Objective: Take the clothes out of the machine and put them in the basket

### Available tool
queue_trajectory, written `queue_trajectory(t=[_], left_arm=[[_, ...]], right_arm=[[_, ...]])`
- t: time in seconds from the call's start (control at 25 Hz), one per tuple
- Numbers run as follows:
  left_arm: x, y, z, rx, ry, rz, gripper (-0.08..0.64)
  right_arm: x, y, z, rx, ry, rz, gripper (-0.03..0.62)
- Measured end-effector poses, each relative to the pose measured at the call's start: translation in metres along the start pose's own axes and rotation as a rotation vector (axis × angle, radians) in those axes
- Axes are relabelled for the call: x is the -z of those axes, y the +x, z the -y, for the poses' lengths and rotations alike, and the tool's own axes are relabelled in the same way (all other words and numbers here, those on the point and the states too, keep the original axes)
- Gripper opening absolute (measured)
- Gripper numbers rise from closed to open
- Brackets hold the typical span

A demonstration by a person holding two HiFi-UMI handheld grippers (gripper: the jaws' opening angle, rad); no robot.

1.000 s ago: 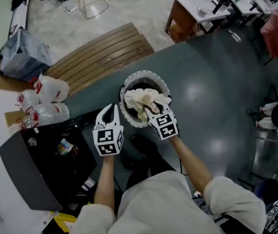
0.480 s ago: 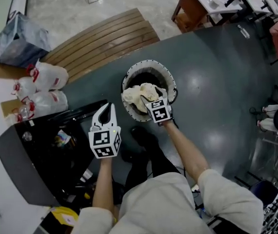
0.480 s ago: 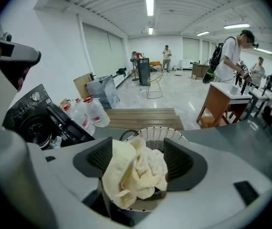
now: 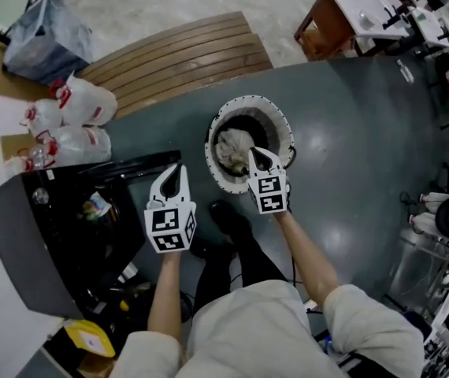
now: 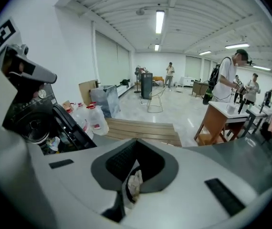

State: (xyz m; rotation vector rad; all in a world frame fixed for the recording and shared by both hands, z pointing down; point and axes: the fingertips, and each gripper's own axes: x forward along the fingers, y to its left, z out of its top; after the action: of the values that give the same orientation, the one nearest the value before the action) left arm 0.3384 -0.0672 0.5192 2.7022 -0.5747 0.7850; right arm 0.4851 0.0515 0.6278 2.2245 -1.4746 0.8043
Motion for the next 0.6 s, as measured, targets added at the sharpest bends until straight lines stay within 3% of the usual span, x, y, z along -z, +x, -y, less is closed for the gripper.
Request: queue_trajectory(t=[0.28,0.6], left_arm=[[0.007,-0.035,-0.039,-0.096,-0.057,0.034,0.017],[0.047,-0.121,-0.120,-0.297,-0.171,0.071,0.017]], right_arm=[[-0.036,-0.013,-0.053,-0.109,-0.060,0.057,0.021],[-0.055,-0.008,-0.176,-0.310,-0.184,0.079,0.021]])
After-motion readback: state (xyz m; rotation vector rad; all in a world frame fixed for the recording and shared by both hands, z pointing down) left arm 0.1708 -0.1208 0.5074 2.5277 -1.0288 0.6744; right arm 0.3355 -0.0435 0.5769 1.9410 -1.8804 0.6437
